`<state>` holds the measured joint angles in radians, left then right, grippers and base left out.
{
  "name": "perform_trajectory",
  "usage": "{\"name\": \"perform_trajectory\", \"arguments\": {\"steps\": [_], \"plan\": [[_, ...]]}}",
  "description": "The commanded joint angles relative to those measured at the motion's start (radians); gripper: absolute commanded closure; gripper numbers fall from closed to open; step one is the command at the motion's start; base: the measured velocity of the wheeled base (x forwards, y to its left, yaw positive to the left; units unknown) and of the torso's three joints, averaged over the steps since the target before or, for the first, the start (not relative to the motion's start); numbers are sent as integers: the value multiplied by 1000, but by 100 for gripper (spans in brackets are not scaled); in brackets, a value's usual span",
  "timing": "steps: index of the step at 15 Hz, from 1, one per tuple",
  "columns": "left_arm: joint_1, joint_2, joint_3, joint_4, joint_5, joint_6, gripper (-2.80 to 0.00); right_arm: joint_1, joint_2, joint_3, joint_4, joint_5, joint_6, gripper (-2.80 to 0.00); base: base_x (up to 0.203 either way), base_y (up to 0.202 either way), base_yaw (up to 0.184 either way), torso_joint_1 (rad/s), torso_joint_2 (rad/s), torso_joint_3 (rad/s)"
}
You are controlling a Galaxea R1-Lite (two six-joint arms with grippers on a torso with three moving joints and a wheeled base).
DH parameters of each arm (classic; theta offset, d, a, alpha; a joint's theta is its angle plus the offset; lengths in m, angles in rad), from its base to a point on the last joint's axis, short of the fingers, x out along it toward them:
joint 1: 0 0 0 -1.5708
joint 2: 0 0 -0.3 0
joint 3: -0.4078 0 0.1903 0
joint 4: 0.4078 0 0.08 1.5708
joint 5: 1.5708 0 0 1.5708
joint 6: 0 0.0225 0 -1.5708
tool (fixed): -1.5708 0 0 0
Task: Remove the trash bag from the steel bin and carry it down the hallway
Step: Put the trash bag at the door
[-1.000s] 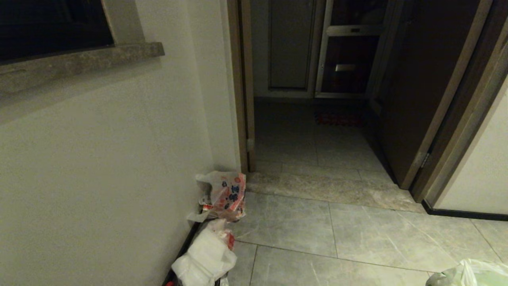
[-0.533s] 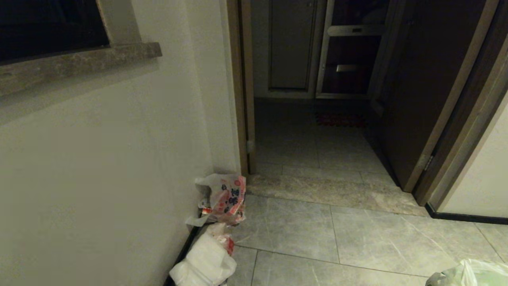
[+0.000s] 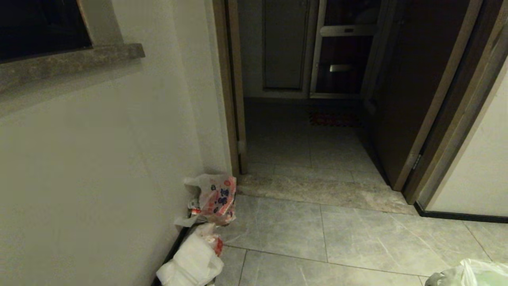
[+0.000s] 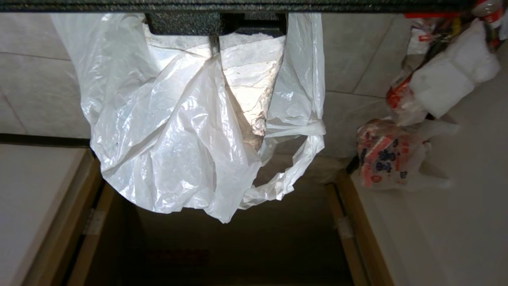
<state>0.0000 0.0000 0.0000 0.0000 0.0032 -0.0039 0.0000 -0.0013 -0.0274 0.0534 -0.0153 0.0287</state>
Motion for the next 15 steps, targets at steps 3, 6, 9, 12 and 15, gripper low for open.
{"name": "perform_trajectory", "arguments": {"steps": [3,6,9,12,15], "plan": [[0,0,0,0,0,-1,0,-2,1,0,0,0,0,0,1,-193,-1,1,2,3],[0,0,2,0,0,-1,0,-2,1,0,0,0,0,0,1,-194,-1,0,2,1],[0,0,0,0,0,-1,0,0,1,0,0,0,0,0,0,-149,-2,1,3,3],[0,0,1,0,0,-1,0,-1,3,-2,6,0,-1,0,0,0,0,0,0,0],[0,0,2,0,0,-1,0,-1,2,-6,17,2,-1,0,0,0,0,0,0,0]]}}
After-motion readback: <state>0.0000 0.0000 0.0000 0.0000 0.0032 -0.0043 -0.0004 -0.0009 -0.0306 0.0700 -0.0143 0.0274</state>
